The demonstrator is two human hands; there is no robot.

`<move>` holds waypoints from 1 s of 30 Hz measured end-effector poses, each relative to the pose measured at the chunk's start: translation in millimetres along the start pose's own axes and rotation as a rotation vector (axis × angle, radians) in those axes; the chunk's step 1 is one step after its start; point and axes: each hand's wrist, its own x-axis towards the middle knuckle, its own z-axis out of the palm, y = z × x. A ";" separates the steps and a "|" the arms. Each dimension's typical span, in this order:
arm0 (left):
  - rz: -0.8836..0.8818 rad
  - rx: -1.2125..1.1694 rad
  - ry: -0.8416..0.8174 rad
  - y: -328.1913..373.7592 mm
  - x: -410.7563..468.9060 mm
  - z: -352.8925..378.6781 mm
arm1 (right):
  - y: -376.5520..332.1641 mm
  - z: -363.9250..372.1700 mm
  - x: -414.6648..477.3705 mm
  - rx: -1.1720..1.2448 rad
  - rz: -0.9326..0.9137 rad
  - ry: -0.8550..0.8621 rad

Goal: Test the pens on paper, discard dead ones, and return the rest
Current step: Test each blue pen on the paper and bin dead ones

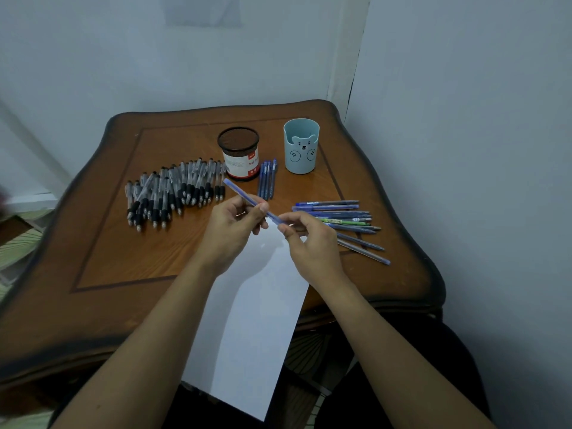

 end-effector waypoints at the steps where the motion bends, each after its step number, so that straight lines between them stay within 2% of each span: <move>1: -0.005 -0.005 -0.001 0.1 2.5 -2.3 | 0.0 0.5 1.3 -0.018 0.014 -0.035; 5: -0.027 -0.072 0.133 -5.3 14.8 -6.8 | 9.0 -2.8 1.1 -0.234 0.045 -0.199; 8: -0.096 -0.110 0.256 -14.3 28.9 -7.4 | 18.8 -10.8 -7.8 -0.473 -0.109 -0.281; 11: -0.176 -0.159 0.354 -19.1 42.5 -4.3 | 26.1 -16.7 -13.7 -0.564 -0.204 -0.368; 15: 0.023 0.001 0.406 -28.5 56.8 5.0 | 37.2 -23.0 -12.8 -0.632 -0.247 -0.465; 18: 0.213 0.253 0.455 -38.0 70.6 9.9 | 43.4 -25.1 -11.9 -0.662 -0.260 -0.506; 20: 0.280 0.395 0.483 -42.5 80.1 13.0 | 45.4 -25.1 -11.3 -0.649 -0.267 -0.502; 23: 0.276 0.529 0.440 -44.1 89.7 19.9 | 46.7 -24.9 -11.1 -0.635 -0.268 -0.497; 30: 0.078 0.692 0.218 -41.7 96.8 32.2 | 49.0 -23.8 -12.5 -0.626 -0.283 -0.465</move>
